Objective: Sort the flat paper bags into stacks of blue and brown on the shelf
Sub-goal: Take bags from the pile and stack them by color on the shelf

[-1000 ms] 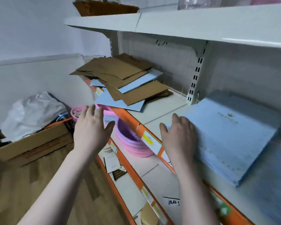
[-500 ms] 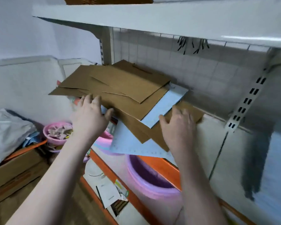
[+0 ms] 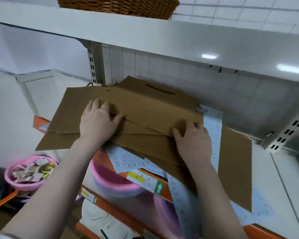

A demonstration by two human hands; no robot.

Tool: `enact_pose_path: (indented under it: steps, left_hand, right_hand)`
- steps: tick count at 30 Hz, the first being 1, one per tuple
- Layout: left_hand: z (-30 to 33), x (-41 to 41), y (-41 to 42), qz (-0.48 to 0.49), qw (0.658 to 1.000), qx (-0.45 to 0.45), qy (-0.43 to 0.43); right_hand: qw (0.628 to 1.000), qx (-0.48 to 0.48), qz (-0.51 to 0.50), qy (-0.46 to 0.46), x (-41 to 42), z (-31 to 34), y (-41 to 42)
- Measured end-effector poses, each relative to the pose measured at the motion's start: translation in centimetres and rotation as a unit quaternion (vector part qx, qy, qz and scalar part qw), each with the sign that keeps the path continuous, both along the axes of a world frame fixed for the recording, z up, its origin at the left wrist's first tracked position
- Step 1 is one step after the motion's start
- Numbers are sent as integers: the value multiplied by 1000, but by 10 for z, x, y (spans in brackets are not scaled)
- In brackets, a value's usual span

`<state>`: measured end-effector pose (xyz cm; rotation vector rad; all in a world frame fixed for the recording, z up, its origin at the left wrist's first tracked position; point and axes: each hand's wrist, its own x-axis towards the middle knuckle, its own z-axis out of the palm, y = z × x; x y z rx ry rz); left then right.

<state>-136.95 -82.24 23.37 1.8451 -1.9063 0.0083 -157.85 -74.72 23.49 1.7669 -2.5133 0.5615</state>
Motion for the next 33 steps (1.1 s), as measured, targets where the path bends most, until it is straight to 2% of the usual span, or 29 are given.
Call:
enact_pose_path:
  steps: [8,13,17,24,26,29,33]
  left_hand:
    - [7,-3,-70,-20,993,105,-44]
    - [11,-10,-77,-3,997,80,-9]
    - [17,-1,-76,24,993,56,105]
    - [15,13,-51,-23,959,-6,282]
    - [14,13,-35,-40,937,-13,346]
    - [7,12,-11,-74,887,6,455]
    - [-1,12,20,-102,845,29,524]
  right_hand:
    - [999,-1,-46,-29,4,-6,-35]
    - [996,-10,-66,-55,-2,-4,-46]
    - [987,-35,-94,-127,-8,-3,-50]
    - [956,-99,-131,-244,-25,-5,-23]
    - [949,-115,-130,-263,-28,-9,-7]
    - [940,-142,-131,-282,-24,-10,14]
    - [953,-131,-136,-237,-22,-5,33]
